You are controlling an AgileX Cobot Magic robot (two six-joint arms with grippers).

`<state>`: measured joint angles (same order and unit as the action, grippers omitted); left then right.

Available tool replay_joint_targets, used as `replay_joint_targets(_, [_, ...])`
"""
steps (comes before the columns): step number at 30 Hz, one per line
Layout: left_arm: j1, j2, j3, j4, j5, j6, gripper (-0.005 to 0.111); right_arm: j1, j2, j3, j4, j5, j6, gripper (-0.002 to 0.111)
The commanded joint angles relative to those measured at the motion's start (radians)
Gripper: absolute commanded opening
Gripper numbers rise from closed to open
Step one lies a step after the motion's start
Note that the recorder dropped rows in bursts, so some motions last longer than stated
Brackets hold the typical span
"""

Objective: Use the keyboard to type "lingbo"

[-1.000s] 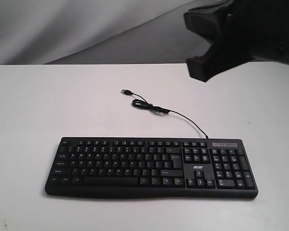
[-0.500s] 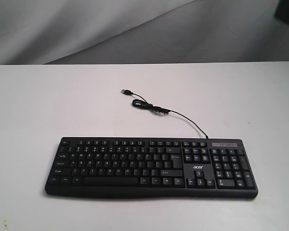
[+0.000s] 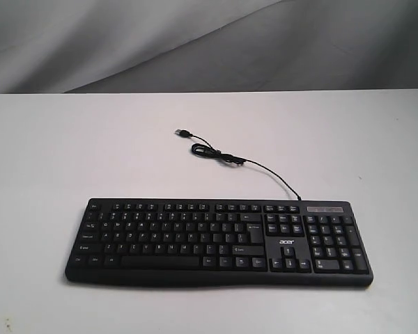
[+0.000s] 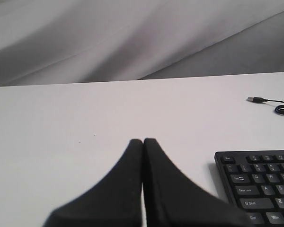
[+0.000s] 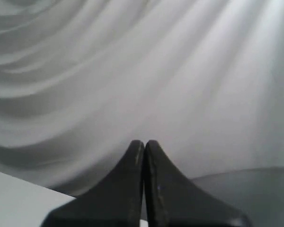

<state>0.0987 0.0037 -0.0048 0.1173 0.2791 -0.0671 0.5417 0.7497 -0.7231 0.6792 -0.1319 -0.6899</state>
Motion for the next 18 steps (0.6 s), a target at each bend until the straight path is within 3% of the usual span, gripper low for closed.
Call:
replay_joint_targets(1, [0.003, -0.004, 0.005, 0.000, -0.013, -0.002, 0.001, -0.170, -0.029, 0.079, 0.001, 0.085, 0.074, 0.000])
replay_joint_targets(9, [0.003, -0.004, 0.005, 0.000, -0.013, -0.002, 0.001, -0.490, -0.171, 0.265, 0.048, 0.182, 0.092, 0.000])
replay_joint_targets(14, [0.003, -0.004, 0.005, 0.000, -0.013, -0.002, 0.001, -0.586, -0.280, 0.291, 0.165, 0.114, 0.096, 0.000])
replay_joint_targets(18, [0.003, -0.004, 0.005, 0.000, -0.013, -0.002, 0.001, -0.590, -0.341, 0.308, 0.086, 0.148, 0.109, 0.000])
